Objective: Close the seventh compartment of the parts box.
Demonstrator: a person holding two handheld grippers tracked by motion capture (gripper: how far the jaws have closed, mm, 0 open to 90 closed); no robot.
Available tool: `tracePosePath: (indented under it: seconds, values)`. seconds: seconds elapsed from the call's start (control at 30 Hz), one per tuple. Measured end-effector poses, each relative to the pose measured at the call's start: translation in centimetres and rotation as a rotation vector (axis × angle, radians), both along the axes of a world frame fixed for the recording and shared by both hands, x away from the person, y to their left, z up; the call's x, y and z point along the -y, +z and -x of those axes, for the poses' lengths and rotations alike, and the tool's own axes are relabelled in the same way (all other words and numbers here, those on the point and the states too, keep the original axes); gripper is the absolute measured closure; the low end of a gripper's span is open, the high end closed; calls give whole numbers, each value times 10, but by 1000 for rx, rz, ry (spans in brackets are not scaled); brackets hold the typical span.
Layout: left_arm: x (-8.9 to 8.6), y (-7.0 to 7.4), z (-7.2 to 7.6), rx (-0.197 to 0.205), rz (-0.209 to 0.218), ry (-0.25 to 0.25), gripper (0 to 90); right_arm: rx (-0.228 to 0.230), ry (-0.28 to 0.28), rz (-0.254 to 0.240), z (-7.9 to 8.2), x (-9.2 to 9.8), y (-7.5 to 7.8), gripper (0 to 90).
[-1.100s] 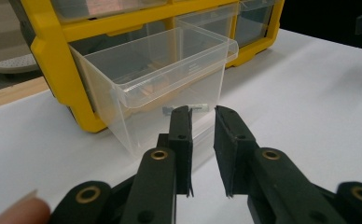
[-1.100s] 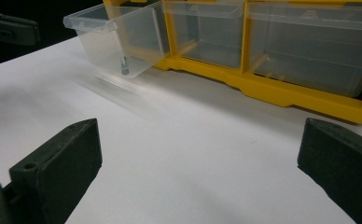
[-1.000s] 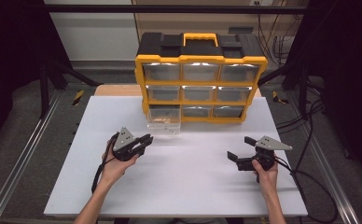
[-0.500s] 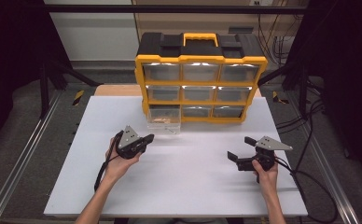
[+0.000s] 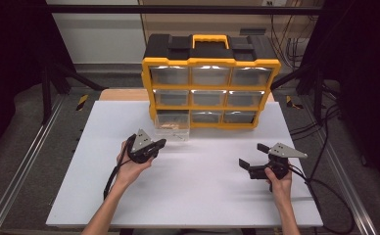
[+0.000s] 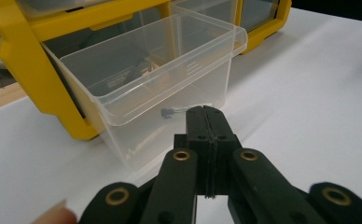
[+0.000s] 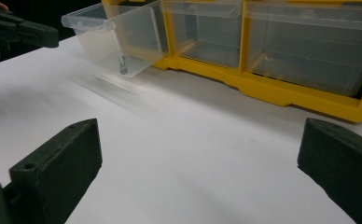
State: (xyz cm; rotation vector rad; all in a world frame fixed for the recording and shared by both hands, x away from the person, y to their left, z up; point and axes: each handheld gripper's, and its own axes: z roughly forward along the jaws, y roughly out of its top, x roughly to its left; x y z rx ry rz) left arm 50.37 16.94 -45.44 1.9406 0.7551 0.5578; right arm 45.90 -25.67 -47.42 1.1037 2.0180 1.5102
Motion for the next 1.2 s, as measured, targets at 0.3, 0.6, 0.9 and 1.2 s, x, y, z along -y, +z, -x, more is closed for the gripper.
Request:
tracePosePath:
  seconds: [0.3, 0.6, 0.9, 1.2]
  values:
    - [7, -3, -7, -2, -30, 7, 894, -3, -3, -3, 0, 1, 0, 5]
    - [11, -5, -13, 8, -67, 17, 894, 0, -6, -1, 0, 1, 0, 5]
    - [15, -5, -17, 18, -90, 17, 894, -3, -5, 1, 0, 1, 0, 5]
    - [19, -6, -21, 24, -114, 21, 894, -4, -4, 2, 0, 1, 0, 5]
